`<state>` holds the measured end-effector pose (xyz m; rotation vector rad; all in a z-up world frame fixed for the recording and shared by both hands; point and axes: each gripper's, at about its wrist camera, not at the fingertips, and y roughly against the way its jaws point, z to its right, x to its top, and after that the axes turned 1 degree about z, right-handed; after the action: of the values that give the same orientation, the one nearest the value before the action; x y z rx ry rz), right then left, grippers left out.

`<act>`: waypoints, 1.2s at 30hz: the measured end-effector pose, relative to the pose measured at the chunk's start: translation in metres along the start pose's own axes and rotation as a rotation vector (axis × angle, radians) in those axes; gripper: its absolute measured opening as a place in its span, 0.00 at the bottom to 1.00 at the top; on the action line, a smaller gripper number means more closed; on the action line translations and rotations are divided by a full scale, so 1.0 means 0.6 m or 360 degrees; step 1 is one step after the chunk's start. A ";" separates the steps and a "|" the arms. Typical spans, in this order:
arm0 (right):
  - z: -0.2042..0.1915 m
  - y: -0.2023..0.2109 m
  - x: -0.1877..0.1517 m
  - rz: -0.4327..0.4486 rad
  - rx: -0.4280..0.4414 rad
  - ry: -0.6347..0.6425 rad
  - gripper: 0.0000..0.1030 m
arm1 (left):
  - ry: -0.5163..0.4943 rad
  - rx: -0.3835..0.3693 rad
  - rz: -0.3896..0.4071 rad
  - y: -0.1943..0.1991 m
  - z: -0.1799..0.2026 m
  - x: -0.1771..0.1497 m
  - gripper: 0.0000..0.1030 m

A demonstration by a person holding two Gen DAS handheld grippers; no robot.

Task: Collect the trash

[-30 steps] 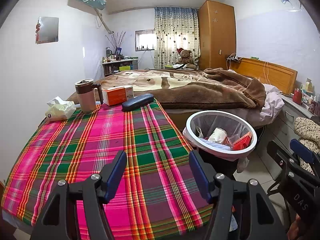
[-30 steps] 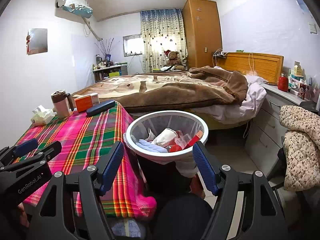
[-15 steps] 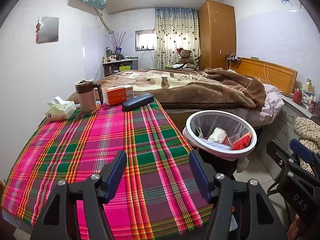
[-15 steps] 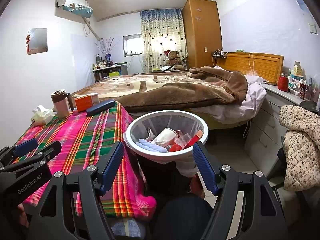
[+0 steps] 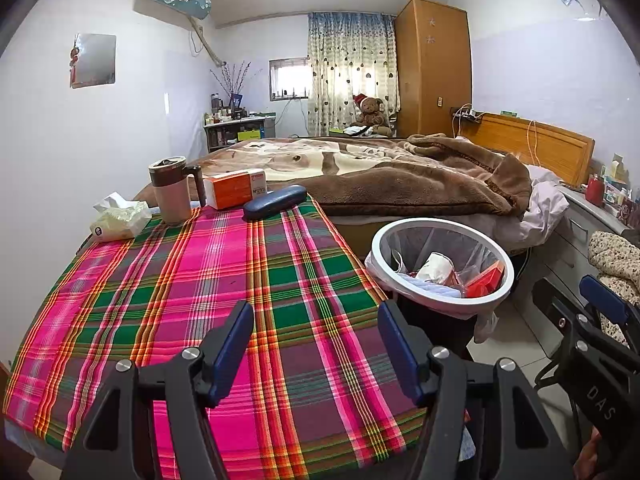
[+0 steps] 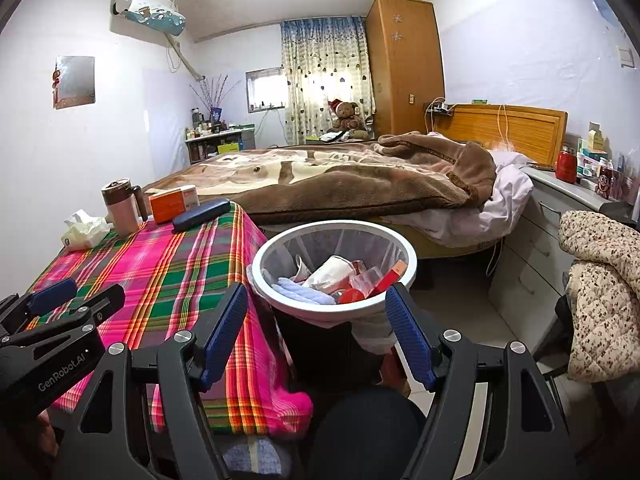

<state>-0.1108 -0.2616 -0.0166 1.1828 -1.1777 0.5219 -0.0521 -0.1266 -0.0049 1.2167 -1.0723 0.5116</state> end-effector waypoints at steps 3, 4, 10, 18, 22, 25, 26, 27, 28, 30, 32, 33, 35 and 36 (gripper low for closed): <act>0.001 0.000 0.000 -0.0003 0.0001 0.0001 0.71 | 0.0000 0.0000 -0.0001 0.000 0.000 0.000 0.62; 0.000 0.000 0.000 -0.0004 0.0000 0.0001 0.71 | 0.0000 -0.0001 0.0000 0.000 0.000 0.000 0.62; -0.001 0.000 0.000 -0.0004 0.0000 0.0001 0.71 | 0.0000 0.0005 0.0004 0.001 0.000 0.000 0.62; -0.001 -0.001 0.000 -0.0005 0.0002 0.0000 0.71 | -0.0003 0.0003 0.0002 0.000 0.001 -0.001 0.62; -0.001 -0.002 0.000 -0.0005 0.0002 0.0000 0.71 | -0.0002 0.0001 0.0003 0.000 0.002 -0.001 0.62; -0.001 -0.002 0.000 -0.0006 0.0003 0.0002 0.71 | -0.0005 -0.0001 0.0002 -0.002 0.004 -0.002 0.62; -0.001 -0.002 0.000 -0.0006 0.0003 0.0001 0.71 | -0.0005 -0.0005 0.0001 -0.002 0.004 -0.002 0.62; -0.001 -0.001 0.000 -0.0006 0.0004 0.0002 0.71 | -0.0005 -0.0006 0.0003 -0.001 0.005 -0.002 0.62; -0.001 -0.002 0.000 -0.0006 0.0003 0.0002 0.71 | -0.0007 -0.0007 0.0004 -0.001 0.006 -0.001 0.62; 0.000 -0.001 -0.001 -0.0006 0.0002 0.0002 0.71 | -0.0009 -0.0010 0.0006 0.000 0.007 -0.002 0.62; 0.000 -0.001 -0.001 -0.0007 0.0003 0.0001 0.71 | -0.0011 -0.0007 0.0010 0.000 0.008 -0.002 0.62; -0.001 -0.002 0.000 -0.0007 0.0002 0.0002 0.71 | -0.0012 -0.0008 0.0011 0.001 0.008 -0.002 0.62; -0.001 -0.002 0.000 -0.0006 0.0003 0.0002 0.71 | -0.0011 -0.0004 0.0012 0.000 0.007 -0.001 0.62; -0.001 -0.002 0.000 -0.0007 0.0003 0.0003 0.71 | -0.0011 -0.0007 0.0011 -0.001 0.007 -0.001 0.62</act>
<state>-0.1099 -0.2614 -0.0171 1.1861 -1.1733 0.5208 -0.0537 -0.1305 -0.0057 1.2120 -1.0834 0.5105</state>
